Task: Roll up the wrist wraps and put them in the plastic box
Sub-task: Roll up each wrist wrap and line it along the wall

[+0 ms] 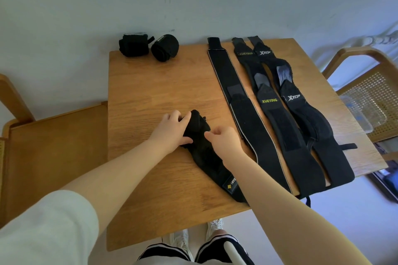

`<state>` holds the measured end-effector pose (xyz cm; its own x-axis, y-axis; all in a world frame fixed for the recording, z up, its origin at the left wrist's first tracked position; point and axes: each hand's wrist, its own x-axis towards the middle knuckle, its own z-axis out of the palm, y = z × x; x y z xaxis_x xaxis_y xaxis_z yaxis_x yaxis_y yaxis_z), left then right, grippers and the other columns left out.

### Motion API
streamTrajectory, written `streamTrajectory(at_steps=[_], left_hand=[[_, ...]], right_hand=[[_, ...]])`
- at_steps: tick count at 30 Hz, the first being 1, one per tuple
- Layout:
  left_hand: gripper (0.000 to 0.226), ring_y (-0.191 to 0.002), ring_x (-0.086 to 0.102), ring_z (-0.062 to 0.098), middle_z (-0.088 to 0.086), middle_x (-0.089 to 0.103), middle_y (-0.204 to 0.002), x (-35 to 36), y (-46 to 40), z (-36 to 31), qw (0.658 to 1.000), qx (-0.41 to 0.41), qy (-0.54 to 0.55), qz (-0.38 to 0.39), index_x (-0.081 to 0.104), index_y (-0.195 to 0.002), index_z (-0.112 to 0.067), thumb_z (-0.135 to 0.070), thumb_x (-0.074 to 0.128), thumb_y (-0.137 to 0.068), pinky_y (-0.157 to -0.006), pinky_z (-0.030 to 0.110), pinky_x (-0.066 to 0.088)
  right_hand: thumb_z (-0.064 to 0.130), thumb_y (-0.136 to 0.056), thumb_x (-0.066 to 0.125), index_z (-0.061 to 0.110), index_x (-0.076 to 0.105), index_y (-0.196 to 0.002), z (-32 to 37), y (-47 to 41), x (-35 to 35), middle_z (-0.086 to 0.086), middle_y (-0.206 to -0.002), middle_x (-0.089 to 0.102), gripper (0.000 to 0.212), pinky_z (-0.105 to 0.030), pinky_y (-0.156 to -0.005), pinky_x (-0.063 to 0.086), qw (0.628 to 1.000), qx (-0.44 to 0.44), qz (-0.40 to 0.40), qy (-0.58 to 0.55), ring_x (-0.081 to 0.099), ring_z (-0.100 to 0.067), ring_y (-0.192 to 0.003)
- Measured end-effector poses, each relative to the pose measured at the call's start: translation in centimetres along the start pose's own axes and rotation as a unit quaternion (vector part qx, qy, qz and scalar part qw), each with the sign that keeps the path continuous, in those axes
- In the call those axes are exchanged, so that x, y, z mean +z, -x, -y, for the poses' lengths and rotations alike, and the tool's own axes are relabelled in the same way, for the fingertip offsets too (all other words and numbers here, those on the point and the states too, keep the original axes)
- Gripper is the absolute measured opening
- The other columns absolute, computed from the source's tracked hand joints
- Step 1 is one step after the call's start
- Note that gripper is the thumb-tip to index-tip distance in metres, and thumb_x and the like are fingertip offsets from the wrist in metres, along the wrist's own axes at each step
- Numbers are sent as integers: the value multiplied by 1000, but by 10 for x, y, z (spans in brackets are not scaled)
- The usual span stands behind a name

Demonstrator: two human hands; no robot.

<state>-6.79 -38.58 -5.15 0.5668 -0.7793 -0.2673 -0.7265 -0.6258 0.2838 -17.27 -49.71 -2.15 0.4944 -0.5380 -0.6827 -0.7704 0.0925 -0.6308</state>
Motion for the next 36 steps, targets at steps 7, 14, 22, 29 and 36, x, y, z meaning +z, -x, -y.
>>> streamTrajectory(at_steps=[7,14,22,29,36], left_hand=[[80,-132,26,32,12,25,-146,9,5,1,1000,-21,7,-16,10,-151,-16,-36,59,-91,-105,36,34],[80,-132,26,29,9,25,-147,12,3,3,999,-32,30,-16,11,-152,-20,-40,58,-90,-105,35,33],[78,-132,25,27,8,27,-146,7,3,6,1000,21,9,-17,12,-152,-19,-32,59,-91,-107,33,31],[62,-127,35,27,2,40,-140,0,-4,20,993,-7,119,7,28,-145,-34,-31,60,-91,-104,39,34],[50,-128,38,26,-1,44,-140,2,-9,31,988,2,154,3,38,-138,-38,-23,56,-94,-104,40,34]], right_hand=[[29,-81,74,11,46,-119,5,-9,35,-4,-104,58,51,-25,-65,52,996,-32,-51,-60,61,-19,-92],[20,-83,72,11,60,-117,-1,-19,30,-7,-98,65,37,-34,-77,55,993,39,-44,-104,63,-21,-90],[18,-91,63,4,57,-118,15,-13,6,-12,-112,65,31,-30,-97,42,959,146,85,-227,61,-24,-107],[22,-93,61,6,50,-123,26,-8,4,-2,-120,53,36,-32,-90,36,986,142,65,-61,50,-23,-120],[21,-89,66,15,59,-121,6,-30,8,-2,-109,57,34,-31,-79,41,999,8,42,-33,50,-17,-98]])
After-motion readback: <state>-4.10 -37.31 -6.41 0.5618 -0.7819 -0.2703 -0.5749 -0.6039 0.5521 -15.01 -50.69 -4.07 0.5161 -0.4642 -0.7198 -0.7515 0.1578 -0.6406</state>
